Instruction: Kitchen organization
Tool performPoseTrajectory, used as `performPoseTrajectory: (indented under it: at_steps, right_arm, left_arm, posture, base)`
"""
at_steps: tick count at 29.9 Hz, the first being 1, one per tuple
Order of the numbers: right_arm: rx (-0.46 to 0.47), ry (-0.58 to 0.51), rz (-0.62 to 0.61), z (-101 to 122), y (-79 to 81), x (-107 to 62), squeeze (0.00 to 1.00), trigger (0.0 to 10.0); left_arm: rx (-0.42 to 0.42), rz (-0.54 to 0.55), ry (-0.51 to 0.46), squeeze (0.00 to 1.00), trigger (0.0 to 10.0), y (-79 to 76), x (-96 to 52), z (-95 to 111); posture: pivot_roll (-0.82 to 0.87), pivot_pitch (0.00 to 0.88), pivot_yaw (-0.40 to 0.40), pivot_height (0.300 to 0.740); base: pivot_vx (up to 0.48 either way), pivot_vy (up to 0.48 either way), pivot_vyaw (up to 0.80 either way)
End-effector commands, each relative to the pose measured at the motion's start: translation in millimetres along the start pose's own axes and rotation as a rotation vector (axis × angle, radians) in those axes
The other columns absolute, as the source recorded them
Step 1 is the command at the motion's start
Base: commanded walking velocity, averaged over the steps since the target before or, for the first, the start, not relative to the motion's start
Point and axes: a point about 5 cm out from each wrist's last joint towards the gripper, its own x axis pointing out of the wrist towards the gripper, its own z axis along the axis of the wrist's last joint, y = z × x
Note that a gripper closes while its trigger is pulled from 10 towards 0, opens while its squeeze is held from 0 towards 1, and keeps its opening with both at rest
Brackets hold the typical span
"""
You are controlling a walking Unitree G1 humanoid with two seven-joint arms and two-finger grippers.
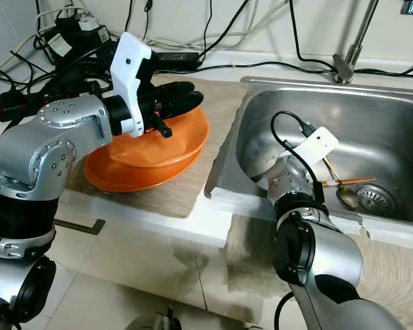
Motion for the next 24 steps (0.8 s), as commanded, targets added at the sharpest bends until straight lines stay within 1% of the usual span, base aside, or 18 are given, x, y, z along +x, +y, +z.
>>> performPoseTrajectory:
  at_steps: [1,2,3,4,8,10,14,18,21,24]
  right_arm:
    - [-0.066,0.087,0.0,-25.8,-2.5,-3.4,1.0,0.0]
    - [-0.077,0.096,0.003,-28.5,-2.7,-3.9,1.0,0.0]
    - [-0.118,0.127,0.01,-38.4,-4.5,-5.5,1.0,0.0]
    - [-0.133,0.135,0.012,-41.3,-5.2,-5.9,1.0,0.0]
    - [-0.155,0.15,0.003,-47.5,-9.1,-6.4,1.0,0.0]
    - [-0.169,0.162,0.022,-50.8,-8.6,-7.3,1.0,10.0]
    - [-0.188,0.16,0.031,-52.4,-7.9,-7.9,1.0,10.0]
    - [-0.198,0.18,0.043,-56.6,-7.0,-9.2,1.0,10.0]
    - [-0.221,0.2,0.053,-63.9,-6.4,-11.7,1.0,10.0]
    - [-0.225,0.201,0.06,-64.8,-5.3,-12.3,1.0,10.0]
  left_arm:
    - [0.026,-0.002,-0.008,0.0,10.0,-0.2,-1.7,8.2]
    - [0.026,0.0,-0.008,0.0,10.0,-0.1,-1.8,8.0]
    - [0.025,0.004,-0.007,0.0,10.0,0.3,-2.2,7.4]
    - [0.025,0.005,-0.007,0.0,10.0,0.3,-2.3,7.4]
    - [0.026,0.006,-0.006,0.0,10.0,0.0,-2.9,7.5]
    - [0.027,0.008,-0.004,0.0,10.0,0.6,-3.2,7.2]
    - [0.028,0.009,-0.002,0.0,10.0,0.7,-3.2,6.7]
    - [0.031,0.007,0.001,0.0,10.0,0.3,-3.0,6.3]
    - [0.034,0.007,0.002,0.0,10.0,0.4,-3.2,6.9]
    - [0.037,0.009,0.002,0.0,10.0,0.7,-3.2,6.9]
  posture:
    - [0.14,0.043,0.113,0.74]
    - [0.14,0.043,0.113,0.74]
    - [0.14,0.05,0.11,0.74]
    - [0.14,0.051,0.109,0.74]
    - [0.14,0.058,0.108,0.74]
    - [0.14,0.061,0.108,0.74]
    - [0.14,0.064,0.109,0.74]
    - [0.14,0.065,0.109,0.74]
    - [0.14,0.069,0.108,0.74]
    - [0.14,0.069,0.107,0.74]
  base:
    - [0.0,0.0,0.0]
    - [0.0,0.0,0.0]
    - [0.0,0.0,0.0]
    - [0.0,0.0,0.0]
    - [0.0,0.0,0.0]
    - [0.0,0.0,0.0]
    - [0.0,0.0,0.0]
    - [0.0,0.0,0.0]
    - [0.0,0.0,0.0]
    - [0.0,0.0,0.0]
